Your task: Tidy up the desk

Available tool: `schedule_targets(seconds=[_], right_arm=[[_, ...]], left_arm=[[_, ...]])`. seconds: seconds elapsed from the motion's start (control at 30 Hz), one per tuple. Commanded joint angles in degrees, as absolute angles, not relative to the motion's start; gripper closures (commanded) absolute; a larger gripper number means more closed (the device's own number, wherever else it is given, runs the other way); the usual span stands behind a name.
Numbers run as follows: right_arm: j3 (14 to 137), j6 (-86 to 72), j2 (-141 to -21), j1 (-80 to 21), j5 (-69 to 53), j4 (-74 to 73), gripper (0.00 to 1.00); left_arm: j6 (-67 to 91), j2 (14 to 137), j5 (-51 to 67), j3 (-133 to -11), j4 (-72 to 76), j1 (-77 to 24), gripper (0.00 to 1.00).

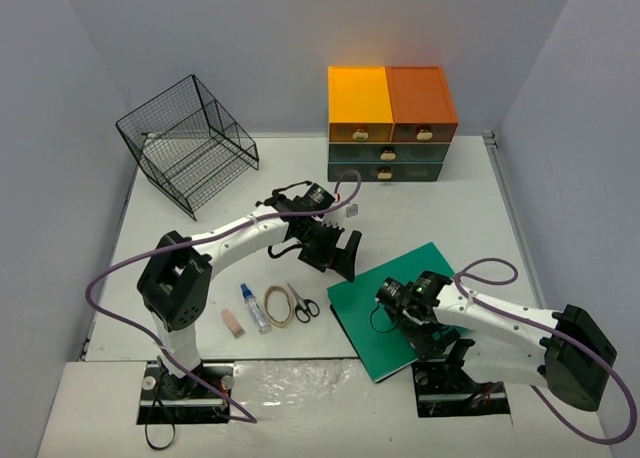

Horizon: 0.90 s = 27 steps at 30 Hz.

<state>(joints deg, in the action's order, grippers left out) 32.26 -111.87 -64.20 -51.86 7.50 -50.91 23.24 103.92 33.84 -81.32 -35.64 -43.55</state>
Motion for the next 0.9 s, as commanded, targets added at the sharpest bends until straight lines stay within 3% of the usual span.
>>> schedule_targets(seconds=[0.0, 0.4, 0.87], right_arm=[[31.3, -129.0, -66.9, -57.0, 5.4, -53.5, 0.00], [33.7, -141.9, -63.2, -68.8, 2.1, -61.1, 0.00], [29.2, -143.7, -64.0, -70.8, 12.8, -46.4, 0.00]], left_arm=[[23.7, 100.4, 35.3, -83.3, -33.7, -43.4, 0.03], [23.7, 101.2, 35.9, -83.2, -33.7, -43.4, 0.03], [23.3, 100.4, 35.5, -83.4, -34.3, -43.1, 0.03]])
